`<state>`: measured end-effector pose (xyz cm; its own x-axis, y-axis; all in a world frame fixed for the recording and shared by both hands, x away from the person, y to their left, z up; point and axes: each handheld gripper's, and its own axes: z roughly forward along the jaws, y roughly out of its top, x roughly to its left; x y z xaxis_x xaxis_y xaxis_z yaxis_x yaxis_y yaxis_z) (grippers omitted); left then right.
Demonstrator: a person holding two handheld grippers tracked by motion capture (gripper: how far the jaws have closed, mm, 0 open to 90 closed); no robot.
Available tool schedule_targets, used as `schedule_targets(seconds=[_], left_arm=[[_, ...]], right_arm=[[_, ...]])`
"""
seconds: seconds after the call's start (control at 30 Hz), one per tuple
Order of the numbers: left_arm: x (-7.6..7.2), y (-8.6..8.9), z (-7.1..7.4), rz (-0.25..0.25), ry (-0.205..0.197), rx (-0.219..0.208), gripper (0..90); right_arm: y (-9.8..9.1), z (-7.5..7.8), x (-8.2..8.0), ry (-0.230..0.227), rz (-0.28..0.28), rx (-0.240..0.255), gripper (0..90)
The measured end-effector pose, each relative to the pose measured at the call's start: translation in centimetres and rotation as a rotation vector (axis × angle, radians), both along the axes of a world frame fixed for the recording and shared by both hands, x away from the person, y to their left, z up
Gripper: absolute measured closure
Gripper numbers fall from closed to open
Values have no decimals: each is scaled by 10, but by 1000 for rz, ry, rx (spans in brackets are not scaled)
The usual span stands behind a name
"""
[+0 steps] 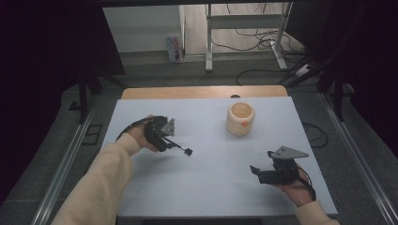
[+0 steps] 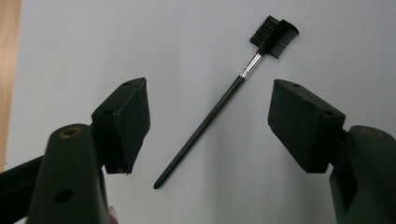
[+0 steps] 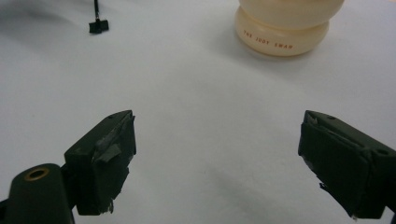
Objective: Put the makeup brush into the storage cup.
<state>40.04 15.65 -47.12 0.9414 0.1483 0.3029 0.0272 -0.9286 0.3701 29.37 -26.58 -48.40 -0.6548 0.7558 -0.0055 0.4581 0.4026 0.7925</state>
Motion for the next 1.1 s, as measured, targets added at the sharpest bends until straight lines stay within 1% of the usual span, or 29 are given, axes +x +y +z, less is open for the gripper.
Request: schedule_targets(seconds=[0.03, 0.07, 0.17, 0.37, 0.43, 0.63, 0.8, 0.97, 1.1], left_arm=[[1, -1, 0, -7, -2, 10, 298], [2, -2, -1, -8, 0, 9, 298], [5, -5, -3, -14, 6, 10, 298], [10, -10, -7, -32, 21, 38, 299], [11, -11, -10, -48, 33, 56, 304], [13, -15, -18, -88, 46, 84, 327], [15, -17, -21, -118, 60, 97, 362], [17, -20, -24, -136, 76, 106, 373], [18, -22, -25, -153, 77, 113, 396]], right_arm=[[0, 1, 0, -1, 1, 6, 108], [0, 1, -1, -3, 1, 7, 109], [1, 0, -1, -7, 4, -3, 107], [0, 0, -1, -11, 1, -16, 107], [-1, -1, 0, -14, 0, -20, 107], [-1, -1, 0, -14, -1, -26, 107], [-1, -2, 0, -13, -1, -28, 107], [-1, -2, 1, -12, -1, -30, 107], [-1, -2, 1, -13, -1, -30, 108]])
